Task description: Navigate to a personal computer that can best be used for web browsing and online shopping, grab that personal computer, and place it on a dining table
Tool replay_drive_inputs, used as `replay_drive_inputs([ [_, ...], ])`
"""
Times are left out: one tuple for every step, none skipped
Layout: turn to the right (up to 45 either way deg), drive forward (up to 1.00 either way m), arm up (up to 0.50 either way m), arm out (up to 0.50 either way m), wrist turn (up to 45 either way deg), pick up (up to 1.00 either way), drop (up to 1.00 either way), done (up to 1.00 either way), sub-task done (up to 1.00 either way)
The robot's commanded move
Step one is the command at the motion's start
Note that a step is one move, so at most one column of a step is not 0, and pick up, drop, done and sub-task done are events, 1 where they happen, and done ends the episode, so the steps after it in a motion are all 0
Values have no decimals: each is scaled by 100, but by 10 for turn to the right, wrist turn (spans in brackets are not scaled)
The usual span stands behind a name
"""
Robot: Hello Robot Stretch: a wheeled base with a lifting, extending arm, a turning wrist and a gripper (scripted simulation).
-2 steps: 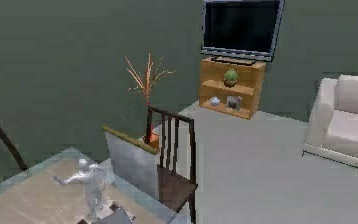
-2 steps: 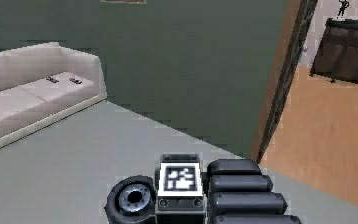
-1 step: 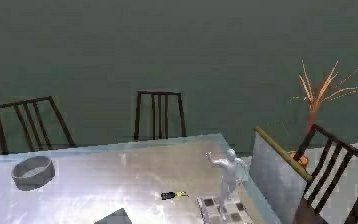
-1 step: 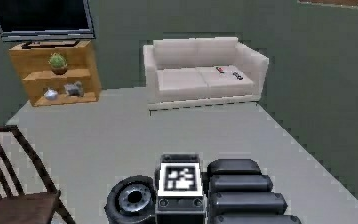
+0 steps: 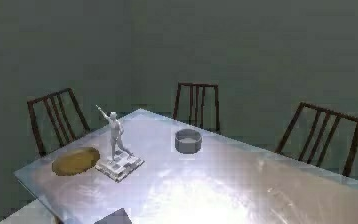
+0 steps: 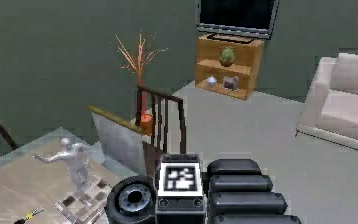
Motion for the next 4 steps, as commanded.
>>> replay_drive_inputs([
  [-390, 0, 0, 0, 0, 0, 0, 0, 0],
  [0, 0, 0, 40, 0, 0, 0, 0, 0],
  [0, 0, 0, 0, 390, 0, 0, 0, 0],
  [0, 0, -10, 0, 0, 0, 0, 0, 0],
])
